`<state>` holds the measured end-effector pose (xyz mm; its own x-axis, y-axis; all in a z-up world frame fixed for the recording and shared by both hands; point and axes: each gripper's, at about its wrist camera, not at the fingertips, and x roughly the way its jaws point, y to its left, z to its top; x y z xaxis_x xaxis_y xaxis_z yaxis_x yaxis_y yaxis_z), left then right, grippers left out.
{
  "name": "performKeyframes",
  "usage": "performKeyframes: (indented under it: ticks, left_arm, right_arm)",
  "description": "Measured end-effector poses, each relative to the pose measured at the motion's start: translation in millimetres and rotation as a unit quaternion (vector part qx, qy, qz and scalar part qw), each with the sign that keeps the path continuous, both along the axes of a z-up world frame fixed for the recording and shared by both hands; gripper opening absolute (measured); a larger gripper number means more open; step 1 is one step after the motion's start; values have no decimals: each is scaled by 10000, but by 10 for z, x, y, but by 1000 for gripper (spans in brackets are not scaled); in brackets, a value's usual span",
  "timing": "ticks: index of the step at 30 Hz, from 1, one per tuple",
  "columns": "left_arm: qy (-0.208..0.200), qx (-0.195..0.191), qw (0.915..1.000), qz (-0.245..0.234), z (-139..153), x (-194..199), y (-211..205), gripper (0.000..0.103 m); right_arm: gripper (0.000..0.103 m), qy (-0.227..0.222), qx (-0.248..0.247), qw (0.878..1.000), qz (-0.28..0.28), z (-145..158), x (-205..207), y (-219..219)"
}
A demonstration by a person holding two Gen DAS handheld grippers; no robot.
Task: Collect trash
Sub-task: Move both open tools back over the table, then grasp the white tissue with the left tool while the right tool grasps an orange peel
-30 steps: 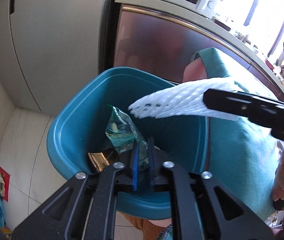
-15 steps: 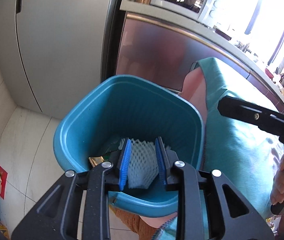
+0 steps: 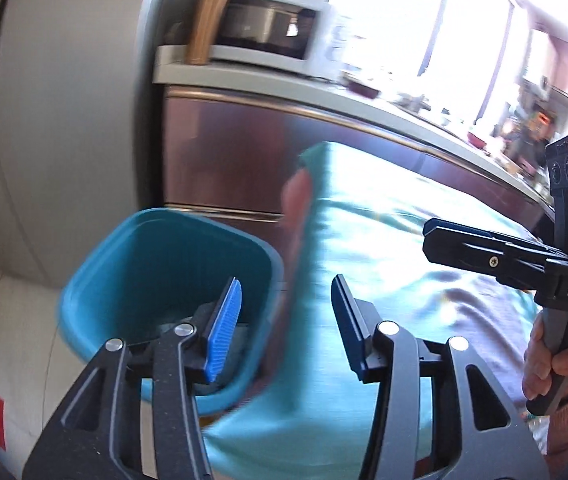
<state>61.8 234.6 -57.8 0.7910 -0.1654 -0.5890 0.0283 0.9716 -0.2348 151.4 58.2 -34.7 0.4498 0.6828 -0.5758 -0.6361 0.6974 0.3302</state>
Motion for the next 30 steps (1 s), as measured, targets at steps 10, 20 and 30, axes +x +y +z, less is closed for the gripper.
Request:
performKeyframes:
  ticks: [10, 20, 30]
  left_arm:
    - [13, -159, 9886, -1500, 5, 56, -1220, 50]
    - [284, -295, 9533, -2992, -108, 81, -2527, 52]
    - [733, -334, 9260, -3689, -252, 190, -3378, 53]
  right_arm:
    - [50, -310, 28, 9935, -1096, 168, -466, -1146]
    - [50, -315, -159, 9599, -2783, 115, -880, -2545]
    - [50, -39, -221, 9374, -3474, -156, -1035, -3332]
